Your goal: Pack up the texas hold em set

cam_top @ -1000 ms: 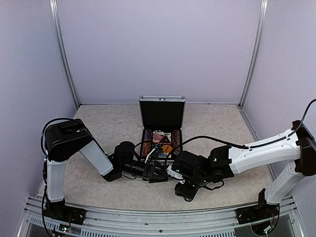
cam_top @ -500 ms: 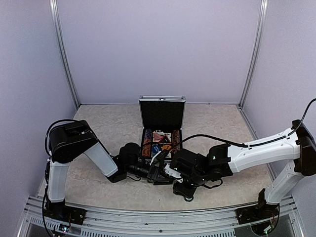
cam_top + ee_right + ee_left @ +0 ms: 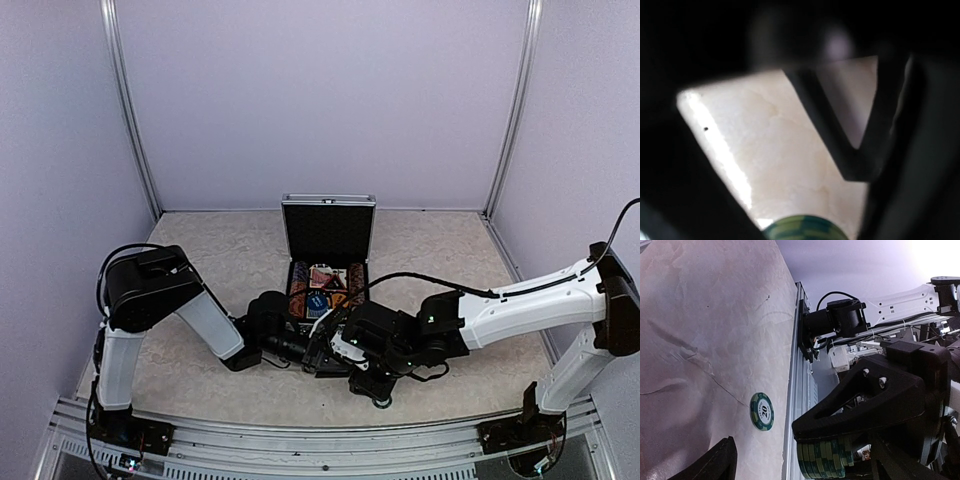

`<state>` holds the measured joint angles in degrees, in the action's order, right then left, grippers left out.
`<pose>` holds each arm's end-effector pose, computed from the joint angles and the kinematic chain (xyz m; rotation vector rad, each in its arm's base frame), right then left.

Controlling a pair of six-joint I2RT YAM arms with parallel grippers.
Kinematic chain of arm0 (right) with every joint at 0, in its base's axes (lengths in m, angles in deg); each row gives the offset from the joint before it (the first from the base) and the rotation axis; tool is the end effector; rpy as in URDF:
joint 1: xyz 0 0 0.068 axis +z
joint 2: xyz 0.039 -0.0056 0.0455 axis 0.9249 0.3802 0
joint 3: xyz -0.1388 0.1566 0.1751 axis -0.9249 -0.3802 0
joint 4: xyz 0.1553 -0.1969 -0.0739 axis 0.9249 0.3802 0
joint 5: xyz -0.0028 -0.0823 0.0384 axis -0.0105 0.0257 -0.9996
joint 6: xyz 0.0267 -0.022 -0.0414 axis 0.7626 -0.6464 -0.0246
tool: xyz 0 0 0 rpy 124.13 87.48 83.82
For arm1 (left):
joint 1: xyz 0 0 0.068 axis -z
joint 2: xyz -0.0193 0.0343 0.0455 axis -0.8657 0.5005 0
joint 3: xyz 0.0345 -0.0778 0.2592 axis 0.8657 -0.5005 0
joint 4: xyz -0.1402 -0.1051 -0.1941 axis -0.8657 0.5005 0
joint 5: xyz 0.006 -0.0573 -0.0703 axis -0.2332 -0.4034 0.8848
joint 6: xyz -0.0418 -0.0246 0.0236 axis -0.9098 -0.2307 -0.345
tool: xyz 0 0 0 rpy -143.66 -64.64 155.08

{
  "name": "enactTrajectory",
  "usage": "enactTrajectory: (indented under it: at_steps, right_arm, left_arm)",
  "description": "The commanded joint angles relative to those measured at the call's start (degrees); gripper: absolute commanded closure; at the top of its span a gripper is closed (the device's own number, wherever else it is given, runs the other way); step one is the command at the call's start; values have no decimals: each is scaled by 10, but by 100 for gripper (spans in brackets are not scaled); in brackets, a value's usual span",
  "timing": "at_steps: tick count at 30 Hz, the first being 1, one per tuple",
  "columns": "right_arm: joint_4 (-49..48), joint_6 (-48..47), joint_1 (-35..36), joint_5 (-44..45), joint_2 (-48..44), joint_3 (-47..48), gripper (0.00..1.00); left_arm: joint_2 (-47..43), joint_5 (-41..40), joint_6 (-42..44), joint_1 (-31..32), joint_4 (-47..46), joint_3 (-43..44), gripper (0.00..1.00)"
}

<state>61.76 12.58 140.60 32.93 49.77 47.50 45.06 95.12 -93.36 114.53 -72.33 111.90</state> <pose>0.0940 0.2946 0.1944 -1.3293 2.4077 0.3113 0.1949 -0.3229 0.0859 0.7913 2.2031 -2.0401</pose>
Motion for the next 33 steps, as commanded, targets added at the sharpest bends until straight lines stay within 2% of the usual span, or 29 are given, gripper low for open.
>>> enactTrajectory:
  at_steps: [1,11,23,33]
  right_arm:
    - [-6,-8,-5,-1,7,15,100]
    - [-11,-12,-10,-6,14,12,100]
    - [-15,-13,-15,-11,13,2,100]
    - [-22,-15,-15,-23,21,2,100]
  left_arm:
    - [29,11,5,11,44,1,9]
    - [34,18,12,18,54,8,10]
    - [40,23,7,18,40,4,22]
    - [46,24,2,19,40,9,19]
